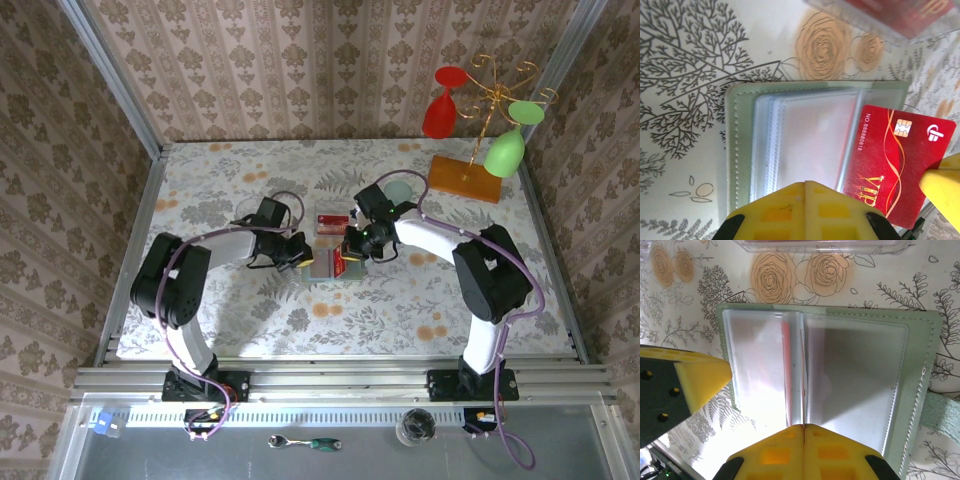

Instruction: Take the credit cards out of the card holder

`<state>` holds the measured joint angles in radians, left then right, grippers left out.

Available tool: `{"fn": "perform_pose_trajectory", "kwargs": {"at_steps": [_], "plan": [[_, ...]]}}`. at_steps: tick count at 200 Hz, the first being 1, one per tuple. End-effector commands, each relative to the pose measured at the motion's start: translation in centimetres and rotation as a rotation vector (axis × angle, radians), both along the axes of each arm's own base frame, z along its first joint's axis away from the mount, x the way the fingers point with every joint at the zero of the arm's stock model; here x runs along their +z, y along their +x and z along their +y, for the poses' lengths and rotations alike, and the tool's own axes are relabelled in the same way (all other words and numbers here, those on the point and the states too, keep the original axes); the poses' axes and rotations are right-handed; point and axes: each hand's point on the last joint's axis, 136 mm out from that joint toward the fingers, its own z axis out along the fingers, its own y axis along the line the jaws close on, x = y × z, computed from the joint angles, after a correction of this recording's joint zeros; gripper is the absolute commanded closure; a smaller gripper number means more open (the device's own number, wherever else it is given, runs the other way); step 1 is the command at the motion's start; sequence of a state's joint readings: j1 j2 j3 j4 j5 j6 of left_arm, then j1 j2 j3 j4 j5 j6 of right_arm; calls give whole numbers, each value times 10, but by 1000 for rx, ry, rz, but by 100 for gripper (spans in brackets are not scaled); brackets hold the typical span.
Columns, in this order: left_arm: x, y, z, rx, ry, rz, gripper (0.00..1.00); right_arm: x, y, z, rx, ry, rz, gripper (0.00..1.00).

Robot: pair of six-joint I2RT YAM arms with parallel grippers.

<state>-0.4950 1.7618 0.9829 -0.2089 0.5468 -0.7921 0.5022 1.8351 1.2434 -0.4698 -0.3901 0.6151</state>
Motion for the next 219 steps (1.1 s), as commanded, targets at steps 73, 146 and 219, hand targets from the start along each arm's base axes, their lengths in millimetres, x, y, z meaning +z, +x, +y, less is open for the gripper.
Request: {"fn": "perform_pose_trajectory", "kwargs": {"at_steps": [73,146,219], "plan": [[23,6,29,76,-24,-38,100,45,15,-11,468,-153,-316,100],[34,7,37,101,-35,-57,100,56,28,-21,995,-353,-512,100],[39,12,52,155,-30,-45,99,62,53,-15,1222,-407,-518,100]]}}
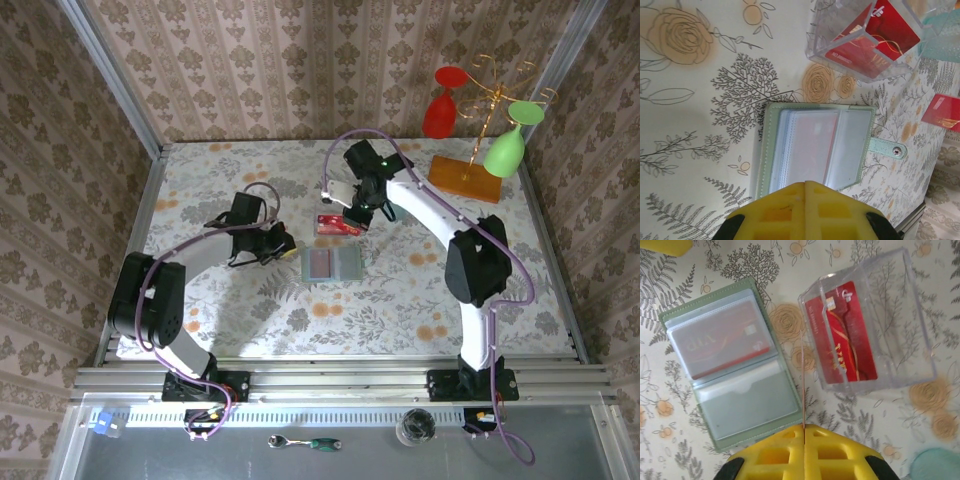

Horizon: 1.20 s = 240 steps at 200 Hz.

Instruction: Take the credit cards out of the card holder

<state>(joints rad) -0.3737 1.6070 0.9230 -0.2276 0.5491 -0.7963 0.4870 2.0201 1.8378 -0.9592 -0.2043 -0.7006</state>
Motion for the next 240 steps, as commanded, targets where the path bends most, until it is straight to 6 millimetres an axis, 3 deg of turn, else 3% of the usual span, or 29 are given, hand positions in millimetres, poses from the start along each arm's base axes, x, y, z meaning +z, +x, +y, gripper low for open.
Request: {"fn": "perform_pose_trajectory", "kwargs": {"at_steps": [1,58,116,163,184,205,240], "plan": [[5,-4,9,32,2,21,99,-7,-6,-5,106,-75,43,100],[6,6,17,61,5,30,99,-3,23,15,140,-49,17,100],[5,14,20,67,9,41,98,-14,48,21,149,-76,-12,100],[1,15,23,72,13,55,98,-30,57,20,146,-104,-16,100],[0,16,23,74,12,58,98,-35,59,17,141,-126,-20,92],[-1,18,21,71,6,57,98,-33,62,14,134,-145,-34,86],[-2,21,18,63,-5,60,98,-24,64,13,113,-140,-57,85]]}}
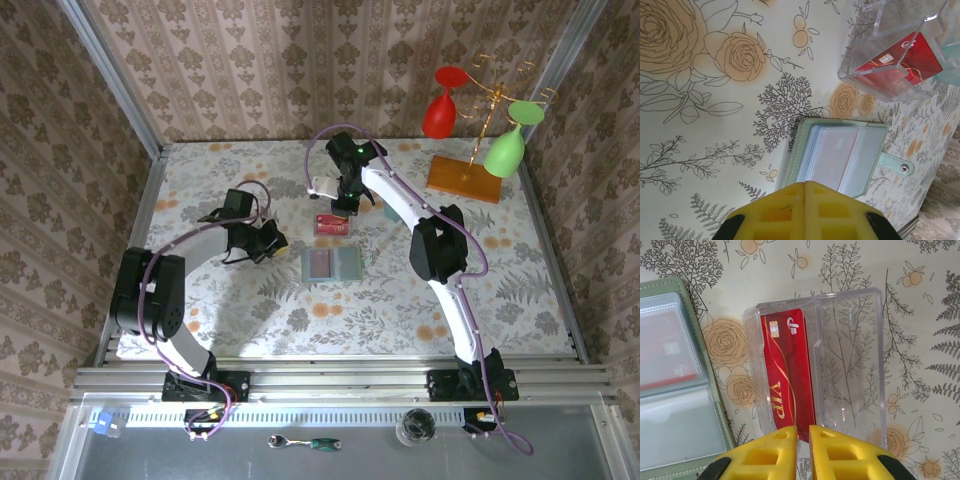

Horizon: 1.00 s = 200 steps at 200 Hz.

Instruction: Take the credit cards out of the card holder

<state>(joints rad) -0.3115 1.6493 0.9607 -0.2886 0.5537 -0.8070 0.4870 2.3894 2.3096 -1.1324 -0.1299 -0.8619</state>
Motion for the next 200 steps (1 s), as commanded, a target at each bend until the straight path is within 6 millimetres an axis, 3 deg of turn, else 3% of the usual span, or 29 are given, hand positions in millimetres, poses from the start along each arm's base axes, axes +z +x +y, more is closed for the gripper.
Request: {"fn": "perform_pose_trajectory", "kwargs": {"at_steps": [1,68,116,140,159,200], "plan": [[8,10,-3,-5,-22,-12,98,15,6,-4,-14,-10,-43,85],[12,9,-17,-47,-43,-41,98,44,6,7,-235,159,-98,80],[7,1,-33,-80,-42,-61,98,58,-11,19,-498,368,-76,77],[1,-7,-39,-96,-45,-59,99,56,-22,22,-648,442,-29,77],[-4,-15,-44,-105,-42,-60,99,44,-33,19,-812,463,57,78],[-17,-26,-43,-92,-29,-54,100,39,-60,33,-973,585,176,81]]}}
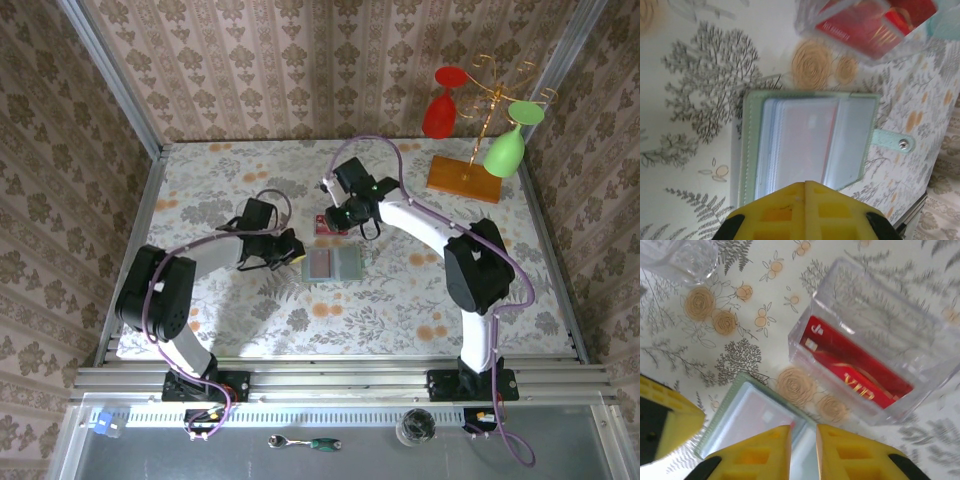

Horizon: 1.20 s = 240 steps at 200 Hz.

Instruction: Take the credit cards out of the card holder

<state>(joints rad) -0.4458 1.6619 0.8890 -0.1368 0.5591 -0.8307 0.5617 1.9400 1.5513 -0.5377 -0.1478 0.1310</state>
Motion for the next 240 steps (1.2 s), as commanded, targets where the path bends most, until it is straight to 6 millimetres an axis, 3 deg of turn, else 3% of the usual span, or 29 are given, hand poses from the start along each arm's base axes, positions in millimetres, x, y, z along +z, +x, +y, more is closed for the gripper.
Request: {"fn": "perform_pose_trajectory", "kwargs": {"at_steps": [1,6,20,85,125,186,240], "plan": [[-6,-1,3,28,4,-8,100,21,-10,15,-157,183,41,81],[-8,-9,-5,1,7,-7,100,20,-14,17,-173,203,58,81],[-13,-13,-3,2,18,0,100,14,-22,20,-215,243,119,81],[-23,-14,-3,7,12,3,100,-31,-52,22,-289,241,327,79],[-26,-11,2,9,40,1,100,-37,-54,21,-291,225,344,71],[-38,-14,6,14,67,32,100,-47,-54,25,-305,226,377,67],[-35,-13,6,20,68,19,100,-51,-58,28,-307,244,401,66]]}}
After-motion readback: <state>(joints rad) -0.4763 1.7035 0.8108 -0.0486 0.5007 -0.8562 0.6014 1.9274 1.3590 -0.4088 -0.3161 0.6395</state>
